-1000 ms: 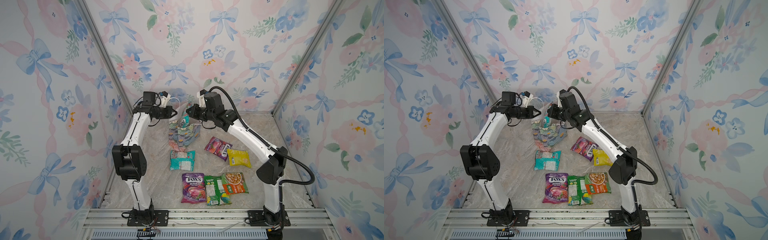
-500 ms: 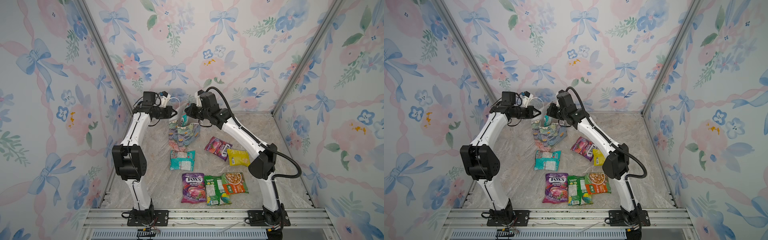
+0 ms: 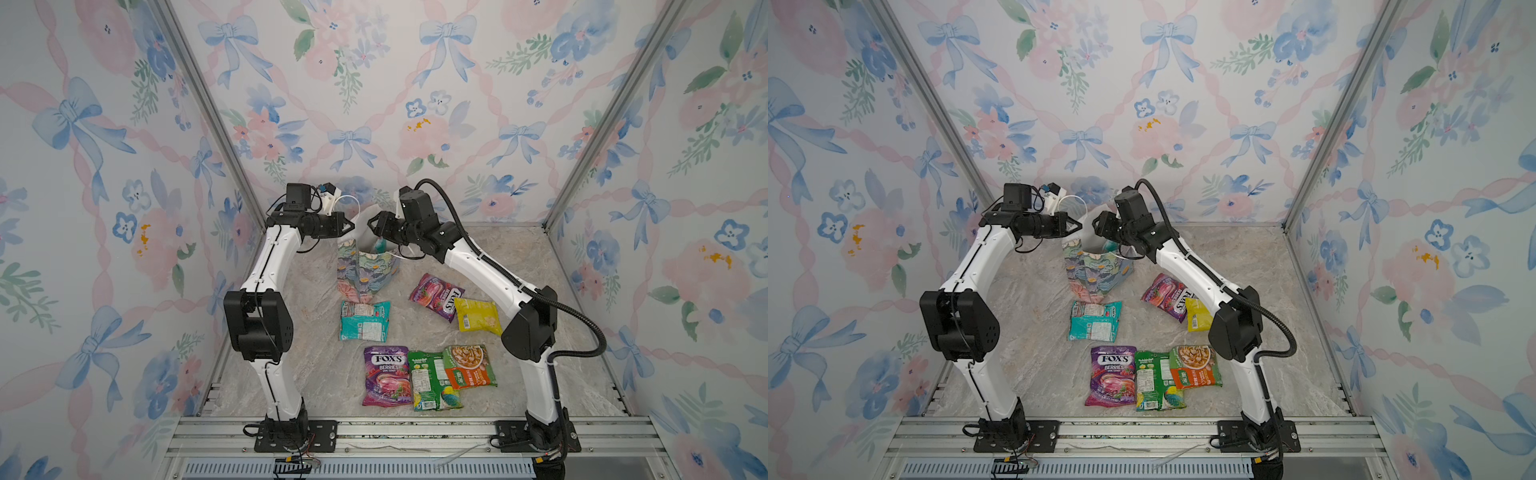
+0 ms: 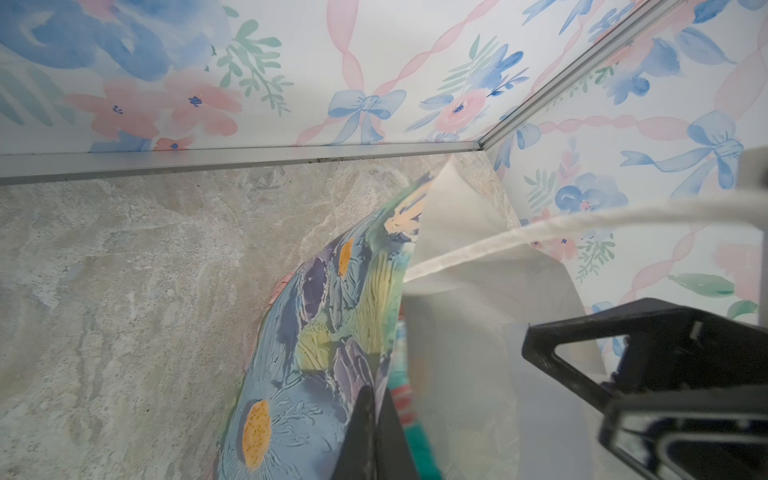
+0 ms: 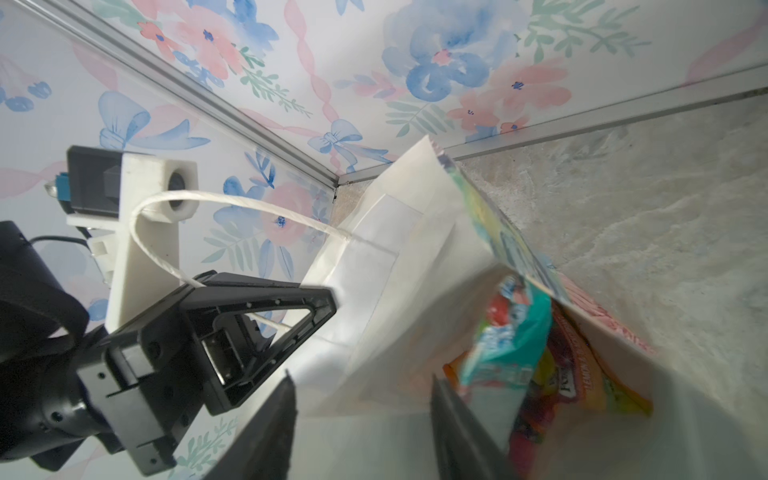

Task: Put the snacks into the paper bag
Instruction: 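Move the right gripper back toward the remaining packets near the purple packet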

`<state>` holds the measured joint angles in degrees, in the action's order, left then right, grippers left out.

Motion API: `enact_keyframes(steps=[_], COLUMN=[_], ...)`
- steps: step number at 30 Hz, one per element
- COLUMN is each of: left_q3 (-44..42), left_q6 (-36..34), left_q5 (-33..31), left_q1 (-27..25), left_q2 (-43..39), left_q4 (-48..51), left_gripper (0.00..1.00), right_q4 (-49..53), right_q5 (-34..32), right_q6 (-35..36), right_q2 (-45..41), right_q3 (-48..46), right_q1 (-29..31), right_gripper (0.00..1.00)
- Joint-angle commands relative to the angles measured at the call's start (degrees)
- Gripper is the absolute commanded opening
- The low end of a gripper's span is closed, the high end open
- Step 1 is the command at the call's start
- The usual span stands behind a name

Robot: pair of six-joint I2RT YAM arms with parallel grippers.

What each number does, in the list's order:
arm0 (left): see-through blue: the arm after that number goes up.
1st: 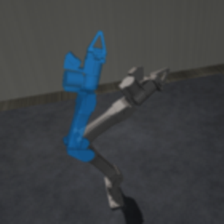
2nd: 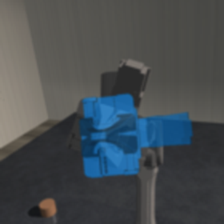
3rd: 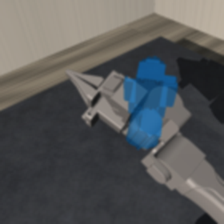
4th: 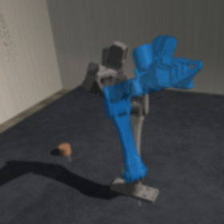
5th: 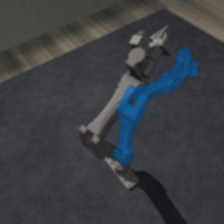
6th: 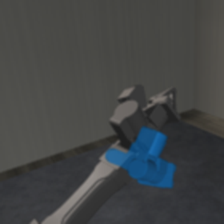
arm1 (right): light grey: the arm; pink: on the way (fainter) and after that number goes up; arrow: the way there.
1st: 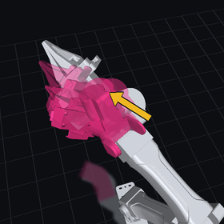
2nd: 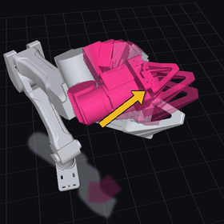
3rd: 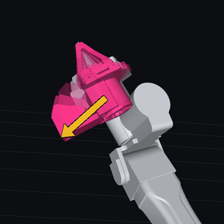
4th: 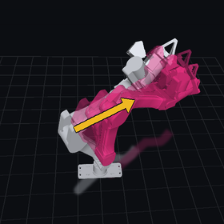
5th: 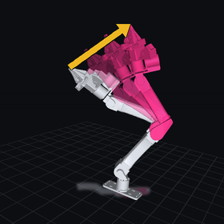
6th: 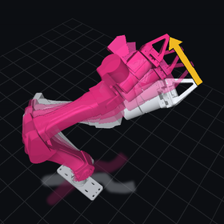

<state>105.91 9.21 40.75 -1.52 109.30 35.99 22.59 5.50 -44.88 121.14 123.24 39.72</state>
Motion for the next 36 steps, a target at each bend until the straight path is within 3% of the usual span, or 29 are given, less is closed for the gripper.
enact_keyframes(steps=[1,6,11,18,26,32,36], left_q3=[-0.77,-0.79,-0.87,-0.79,-0.66,-0.79,-0.75], left_q6=[-0.74,-0.69,-0.77,-0.77,-0.71,-0.72,-0.72], left_q5=[0.38,0.30,0.12,0.01,-0.03,-0.10,-0.15], left_q1=[0.29,0.33,0.39,0.46,0.55,0.56,0.64], left_q2=[-2.28,-2.25,-2.25,-2.29,-2.21,-2.16,-1.94], left_q4=[1.52,1.54,1.54,1.60,1.54,1.54,1.54], left_gripper=[0.00,0.00,0.00,0.00,0.00,0.00,0.00], right_q4=[-2.39,-3.16,-0.96,3.35,10.22,7.65,0.50], right_q5=[-3.18,-5.77,-7.67,-11.50,-14.28,-9.48,-3.59], right_q6=[2.38,5.76,9.58,12.40,4.79,-2.95,-6.20], right_q2=[-6.75,-12.03,-16.66,-29.91,-45.56,-46.15,-41.16], right_q3=[-2.44,-6.26,-9.41,-26.30,-50.97,-62.49,-64.64], right_q1=[-0.70,-0.80,-1.29,-1.97,-0.74,2.38,4.33], right_gripper=[0.72,0.91,1.00,0.97,0.97,1.00,0.95])
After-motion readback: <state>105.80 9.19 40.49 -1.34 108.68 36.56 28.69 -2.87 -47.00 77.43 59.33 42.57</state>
